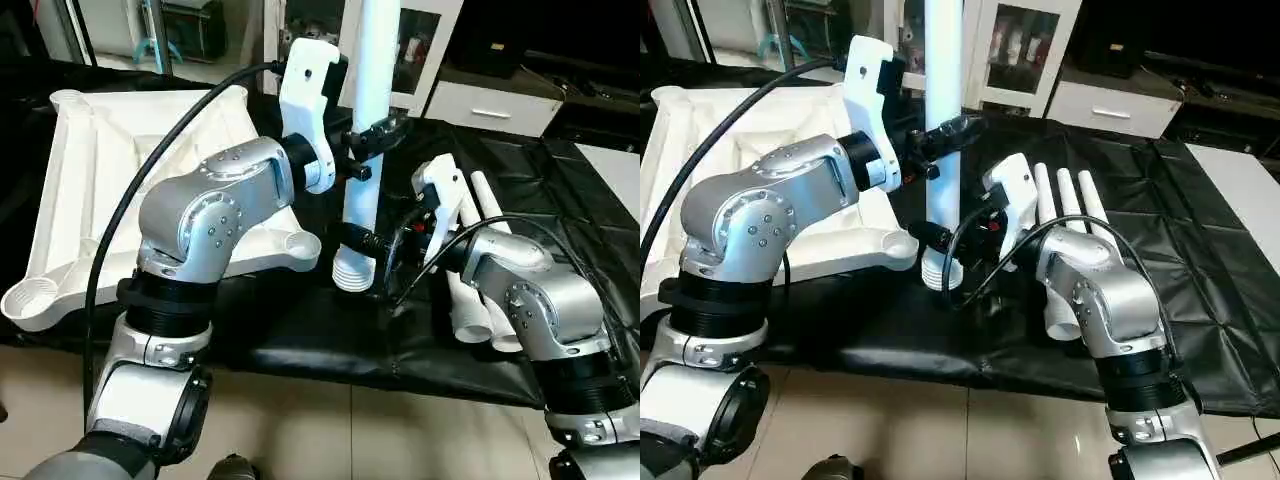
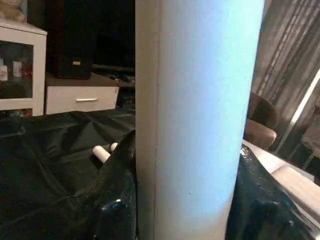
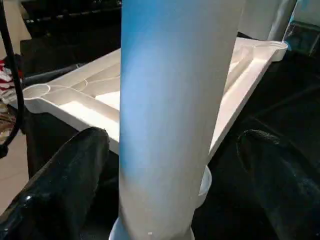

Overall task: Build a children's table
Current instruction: Pick table leg

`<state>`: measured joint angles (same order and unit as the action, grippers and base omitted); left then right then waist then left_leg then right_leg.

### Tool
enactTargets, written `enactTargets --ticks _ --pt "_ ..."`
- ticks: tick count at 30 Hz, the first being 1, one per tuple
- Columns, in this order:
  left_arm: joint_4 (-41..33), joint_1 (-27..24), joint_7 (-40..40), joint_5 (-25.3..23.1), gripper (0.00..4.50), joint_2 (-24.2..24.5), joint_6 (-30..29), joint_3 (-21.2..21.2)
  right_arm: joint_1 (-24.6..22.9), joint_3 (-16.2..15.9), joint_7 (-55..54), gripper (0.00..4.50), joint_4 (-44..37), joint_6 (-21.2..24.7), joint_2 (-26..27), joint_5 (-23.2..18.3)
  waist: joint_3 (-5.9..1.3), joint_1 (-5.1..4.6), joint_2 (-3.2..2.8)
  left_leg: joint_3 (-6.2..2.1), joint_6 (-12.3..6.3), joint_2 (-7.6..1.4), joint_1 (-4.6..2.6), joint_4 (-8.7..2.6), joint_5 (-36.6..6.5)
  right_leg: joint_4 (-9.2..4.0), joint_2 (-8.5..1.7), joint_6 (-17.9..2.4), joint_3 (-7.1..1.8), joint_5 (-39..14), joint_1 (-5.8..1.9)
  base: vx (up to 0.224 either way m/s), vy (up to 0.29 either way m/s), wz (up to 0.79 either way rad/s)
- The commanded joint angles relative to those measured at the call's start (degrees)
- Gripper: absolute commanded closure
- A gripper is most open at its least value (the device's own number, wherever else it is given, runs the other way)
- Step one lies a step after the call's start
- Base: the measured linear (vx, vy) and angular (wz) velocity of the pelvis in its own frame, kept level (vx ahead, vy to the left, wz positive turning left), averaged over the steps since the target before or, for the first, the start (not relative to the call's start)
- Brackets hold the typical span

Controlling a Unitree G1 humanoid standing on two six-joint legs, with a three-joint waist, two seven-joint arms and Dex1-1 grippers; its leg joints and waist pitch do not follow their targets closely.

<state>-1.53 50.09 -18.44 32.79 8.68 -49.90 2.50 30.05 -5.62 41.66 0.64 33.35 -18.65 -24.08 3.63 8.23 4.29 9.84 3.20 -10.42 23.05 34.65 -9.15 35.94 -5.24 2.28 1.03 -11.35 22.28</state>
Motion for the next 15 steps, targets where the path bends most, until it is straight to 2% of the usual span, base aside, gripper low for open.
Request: enactTargets --ticks 1,6,7,11,15 --pt "-1.84 0.97 -0.41 -0.52 2.72 -0.33 0.38 1.0 0.34 -0.42 -0.04 0.0 -0.11 0.28 -0.74 0.51 -4.36 -0.15 -0.34 -0.29 4.26 -1.71 -1.95 -4.47 -9.88 -3.52 -1.98 -9.8 -0.78 -3.43 -1.86 0.0 0.0 0.0" --pt "-2.15 0.82 -1.08 -0.8 2.72 -0.2 0.3 1.23 0.41 -0.27 0.06 0.0 0.22 0.42 -0.33 0.44 -4.29 -0.19 -0.42 -0.34 4.58 -1.8 -2.03 -4.58 -11.37 -3.68 -2.03 -9.58 -0.8 -5.26 -1.72 0.0 0.0 0.0" --pt "-2.4 0.66 -1.38 -0.87 2.72 -0.09 0.4 1.49 0.62 0.11 0.02 0.3 0.47 0.63 0.06 -0.02 -4.32 -0.2 -0.36 -0.37 4.52 -1.82 -1.98 -4.6 -11.24 -3.64 -2.05 -9.57 -0.79 -5.1 -1.78 0.0 0.0 0.0" --pt "-2.81 0.35 -1.73 -1.02 2.72 -0.11 0.67 1.77 0.88 1.21 0.45 0.57 0.87 2.13 0.83 -1.95 -4.31 -0.22 -0.4 -0.32 4.43 -1.79 -2.02 -4.6 -11.29 -3.65 -2.03 -9.74 -0.79 -5.07 -1.7 0.0 0.0 0.0" --pt "-3.04 0.25 -1.94 -1.11 2.72 -0.1 0.77 1.8 0.22 0.75 1.37 0.91 0.77 3.24 0.41 -2.58 -4.32 -0.16 -0.33 -0.32 4.27 -1.79 -1.94 -4.55 -10.65 -3.58 -2.04 -9.79 -0.8 -4.32 -1.79 0.0 0.0 0.0"
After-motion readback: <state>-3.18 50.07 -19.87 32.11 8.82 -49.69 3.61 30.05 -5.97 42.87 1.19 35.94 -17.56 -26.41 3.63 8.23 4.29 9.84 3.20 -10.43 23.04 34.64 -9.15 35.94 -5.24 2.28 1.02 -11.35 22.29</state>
